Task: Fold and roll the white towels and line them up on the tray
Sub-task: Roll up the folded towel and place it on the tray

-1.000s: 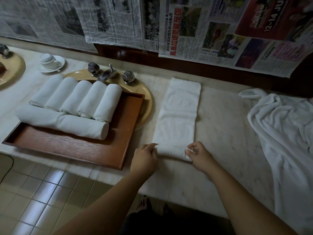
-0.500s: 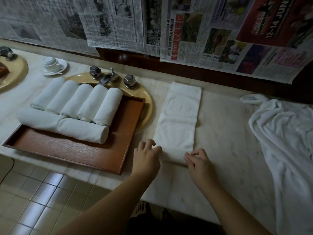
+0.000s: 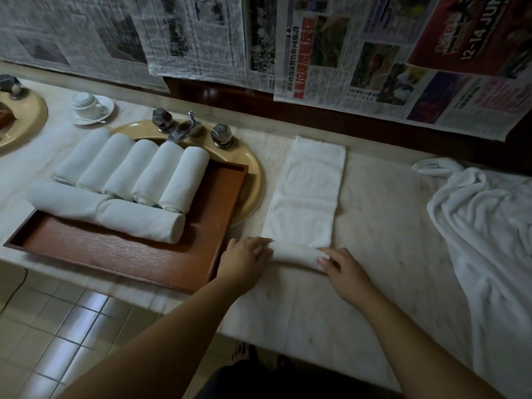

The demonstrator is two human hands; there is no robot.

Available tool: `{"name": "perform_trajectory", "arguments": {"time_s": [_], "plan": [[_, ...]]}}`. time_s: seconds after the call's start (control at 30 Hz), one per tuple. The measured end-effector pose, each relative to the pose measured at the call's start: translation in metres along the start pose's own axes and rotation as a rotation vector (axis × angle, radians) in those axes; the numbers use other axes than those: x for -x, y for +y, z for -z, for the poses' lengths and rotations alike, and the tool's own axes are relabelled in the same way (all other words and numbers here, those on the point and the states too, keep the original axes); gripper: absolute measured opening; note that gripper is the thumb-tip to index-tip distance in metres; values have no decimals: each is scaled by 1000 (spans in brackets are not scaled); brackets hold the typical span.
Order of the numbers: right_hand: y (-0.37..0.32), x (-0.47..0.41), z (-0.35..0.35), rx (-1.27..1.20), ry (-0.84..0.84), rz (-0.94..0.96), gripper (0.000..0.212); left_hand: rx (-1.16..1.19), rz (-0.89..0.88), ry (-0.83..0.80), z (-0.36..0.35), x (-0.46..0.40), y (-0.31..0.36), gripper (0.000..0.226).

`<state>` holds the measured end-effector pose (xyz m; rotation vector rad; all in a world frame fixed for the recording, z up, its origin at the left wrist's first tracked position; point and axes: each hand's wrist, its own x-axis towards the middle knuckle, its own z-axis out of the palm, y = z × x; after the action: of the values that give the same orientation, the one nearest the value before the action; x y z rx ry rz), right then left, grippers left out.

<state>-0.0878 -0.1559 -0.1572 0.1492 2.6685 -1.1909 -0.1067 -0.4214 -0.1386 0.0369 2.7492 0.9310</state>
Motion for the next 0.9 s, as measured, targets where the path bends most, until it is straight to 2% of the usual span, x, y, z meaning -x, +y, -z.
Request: {"name": "perform_trajectory", "arguments": {"time_s": [0.1,0.17,0.23,0.3,0.4,0.53,0.63,0.73,0.83,0.9], "plan": [[-7,-8,-5,-268,18,-175,15,298,140,34,-5,-3,7,14],[-13,-8,-5,-465,57,-273,14,411,203,16,-6,-5,8,8],[-13,-9,-4,-546,109,-314,10,481,262,2,-4,-10,9,6],[-8,-10,-3,-480,189,-282,7,340,233,6,-3,-13,11,6],[-4,-12,-3,-238,245,-155,11,9,68,131,-5,-11,16,18],[-10,-3,-2,-75,244,-28,18,-46,-30,182,-7,-6,16,19],[-11,6,0,113,277,187,2,-171,-190,254,-10,-1,12,20],[-9,12,-2,254,276,317,11,-338,-353,233,-12,3,8,26],[-3,14,-3,239,225,331,34,-389,-446,191,-10,1,-1,34],[0,9,-1,223,194,313,42,-369,-449,206,-10,-4,-8,32]]}}
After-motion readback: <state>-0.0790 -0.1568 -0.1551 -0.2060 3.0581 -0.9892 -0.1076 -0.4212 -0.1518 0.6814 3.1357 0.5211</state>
